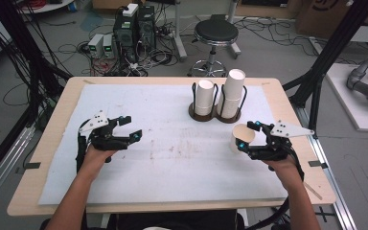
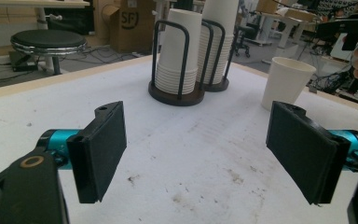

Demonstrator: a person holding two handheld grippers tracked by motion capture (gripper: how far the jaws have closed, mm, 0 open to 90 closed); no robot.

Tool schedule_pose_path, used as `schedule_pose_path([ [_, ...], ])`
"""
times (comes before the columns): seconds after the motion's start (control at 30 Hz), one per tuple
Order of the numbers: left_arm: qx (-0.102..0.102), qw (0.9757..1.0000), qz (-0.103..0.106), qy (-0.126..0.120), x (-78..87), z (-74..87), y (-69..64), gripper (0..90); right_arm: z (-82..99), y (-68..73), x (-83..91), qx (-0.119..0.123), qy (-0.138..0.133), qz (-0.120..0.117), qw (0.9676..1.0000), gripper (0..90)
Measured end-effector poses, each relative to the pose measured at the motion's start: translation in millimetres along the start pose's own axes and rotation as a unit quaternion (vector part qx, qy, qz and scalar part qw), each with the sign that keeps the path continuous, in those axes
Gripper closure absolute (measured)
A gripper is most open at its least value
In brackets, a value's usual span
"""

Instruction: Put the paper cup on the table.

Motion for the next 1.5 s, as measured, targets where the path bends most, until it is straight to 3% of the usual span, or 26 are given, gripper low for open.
schedule_pose_path([
  [0.3,-0.002,1.0000,-0.005,-0.005,1.7,-2.2,0.7,20.2,3.3,-3.4,-4.1,0.003,0.009,0.014,0.9999,20.0],
  [0.77,-0.011,0.9999,-0.001,-0.009,5.9,-6.9,-4.6,20.2,0.2,5.1,-5.9,0.009,0.011,0.010,0.9998,20.0],
  [1.5,-0.008,0.9999,-0.005,-0.007,7.9,-4.8,-3.8,20.2,2.4,1.3,-7.2,0.003,0.009,0.011,0.9999,20.0],
])
Point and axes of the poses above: each handheld gripper's, and its own axes: x roughly backward along the jaws, z roughly out of its underside, y roughly to its left, the point moved 7 cm from there along -x, roughly forward along the jaws, and after that the axes turned 10 degrees about -y, right-handed, at the moved point
